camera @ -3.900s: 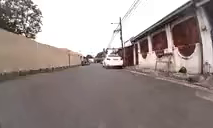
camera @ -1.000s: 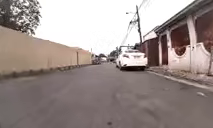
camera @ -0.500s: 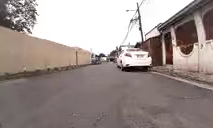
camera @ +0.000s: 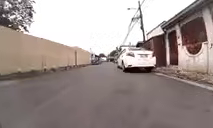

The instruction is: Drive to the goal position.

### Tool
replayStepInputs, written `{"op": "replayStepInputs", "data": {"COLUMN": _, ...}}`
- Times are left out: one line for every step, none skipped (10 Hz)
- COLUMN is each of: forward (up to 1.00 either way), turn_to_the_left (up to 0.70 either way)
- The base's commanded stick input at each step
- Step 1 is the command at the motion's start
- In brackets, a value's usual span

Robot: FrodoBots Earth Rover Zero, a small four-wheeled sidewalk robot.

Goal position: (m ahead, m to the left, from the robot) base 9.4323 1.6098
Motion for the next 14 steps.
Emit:
{"op": "replayStepInputs", "data": {"forward": 1.00, "turn_to_the_left": 0.00}}
{"op": "replayStepInputs", "data": {"forward": 1.00, "turn_to_the_left": 0.00}}
{"op": "replayStepInputs", "data": {"forward": 1.00, "turn_to_the_left": 0.00}}
{"op": "replayStepInputs", "data": {"forward": 1.00, "turn_to_the_left": 0.00}}
{"op": "replayStepInputs", "data": {"forward": 1.00, "turn_to_the_left": 0.00}}
{"op": "replayStepInputs", "data": {"forward": 1.00, "turn_to_the_left": 0.00}}
{"op": "replayStepInputs", "data": {"forward": 1.00, "turn_to_the_left": 0.00}}
{"op": "replayStepInputs", "data": {"forward": 1.00, "turn_to_the_left": 0.00}}
{"op": "replayStepInputs", "data": {"forward": 1.00, "turn_to_the_left": 0.00}}
{"op": "replayStepInputs", "data": {"forward": 1.00, "turn_to_the_left": 0.00}}
{"op": "replayStepInputs", "data": {"forward": 1.00, "turn_to_the_left": 0.00}}
{"op": "replayStepInputs", "data": {"forward": 1.00, "turn_to_the_left": 0.00}}
{"op": "replayStepInputs", "data": {"forward": 1.00, "turn_to_the_left": 0.00}}
{"op": "replayStepInputs", "data": {"forward": 1.00, "turn_to_the_left": 0.00}}
